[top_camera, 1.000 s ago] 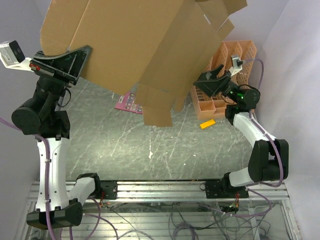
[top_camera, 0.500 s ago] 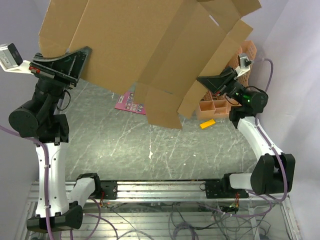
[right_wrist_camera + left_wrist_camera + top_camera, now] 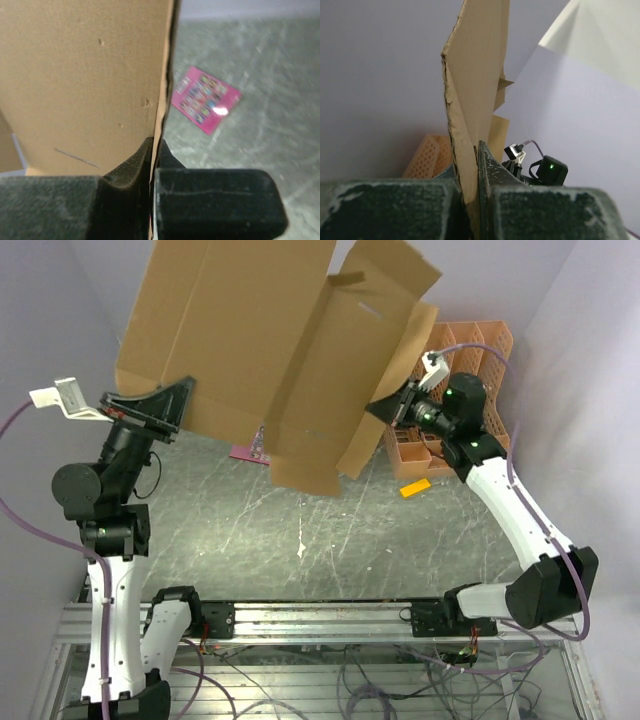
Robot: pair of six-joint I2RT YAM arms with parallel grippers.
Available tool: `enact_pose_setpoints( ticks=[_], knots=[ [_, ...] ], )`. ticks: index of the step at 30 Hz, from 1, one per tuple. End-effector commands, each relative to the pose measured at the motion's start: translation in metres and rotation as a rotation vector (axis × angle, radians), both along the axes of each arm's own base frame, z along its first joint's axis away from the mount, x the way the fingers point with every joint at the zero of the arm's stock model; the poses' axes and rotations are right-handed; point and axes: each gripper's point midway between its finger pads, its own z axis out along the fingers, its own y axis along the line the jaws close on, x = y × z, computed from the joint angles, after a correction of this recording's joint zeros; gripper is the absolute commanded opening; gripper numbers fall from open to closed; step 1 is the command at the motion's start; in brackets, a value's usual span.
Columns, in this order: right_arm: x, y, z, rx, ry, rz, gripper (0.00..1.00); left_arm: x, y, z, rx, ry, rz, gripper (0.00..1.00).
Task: Fold the paper box
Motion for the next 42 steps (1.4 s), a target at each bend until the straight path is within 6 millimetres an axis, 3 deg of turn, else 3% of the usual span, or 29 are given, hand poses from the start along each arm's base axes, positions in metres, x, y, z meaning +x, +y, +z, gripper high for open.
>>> enact_pose_setpoints(
  ticks=[1, 3, 7, 10, 16, 21, 25, 29, 36, 39, 42],
  knots=[
    [0.020, -0.021, -0.078, -0.285, 0.161, -0.181, 0.00, 0.019, -0.001, -0.067, 0.067, 0.155, 0.015, 0.07],
    [0.020, -0.015, -0.108, -0.350, 0.213, -0.164, 0.00, 0.021, -0.001, -0.089, 0.081, 0.195, 0.020, 0.07],
    [0.014, -0.005, -0.170, -0.467, 0.280, -0.130, 0.09, 0.027, -0.002, -0.136, 0.102, 0.288, 0.031, 0.07],
    [0.011, -0.007, -0.215, -0.545, 0.345, -0.126, 0.13, 0.030, -0.002, -0.175, 0.108, 0.358, 0.032, 0.07],
    [0.001, -0.003, -0.274, -0.640, 0.437, -0.107, 0.13, 0.032, -0.007, -0.234, 0.144, 0.446, 0.012, 0.07],
    [-0.004, 0.002, -0.313, -0.740, 0.493, -0.099, 0.15, 0.033, -0.012, -0.268, 0.171, 0.510, -0.008, 0.07],
    [-0.010, 0.017, -0.328, -0.791, 0.492, -0.052, 0.18, 0.033, -0.011, -0.289, 0.197, 0.568, 0.013, 0.07],
    [-0.008, 0.021, -0.322, -0.804, 0.465, -0.029, 0.26, 0.034, -0.005, -0.301, 0.221, 0.610, 0.050, 0.07],
    [-0.019, 0.016, -0.313, -0.796, 0.399, 0.005, 0.28, 0.036, 0.000, -0.320, 0.278, 0.658, 0.078, 0.07],
    [-0.023, 0.016, -0.315, -0.789, 0.403, 0.015, 0.24, 0.035, -0.001, -0.321, 0.290, 0.657, 0.069, 0.07],
    [-0.025, 0.018, -0.315, -0.780, 0.415, 0.025, 0.13, 0.034, -0.003, -0.317, 0.302, 0.641, 0.055, 0.07]
  ],
)
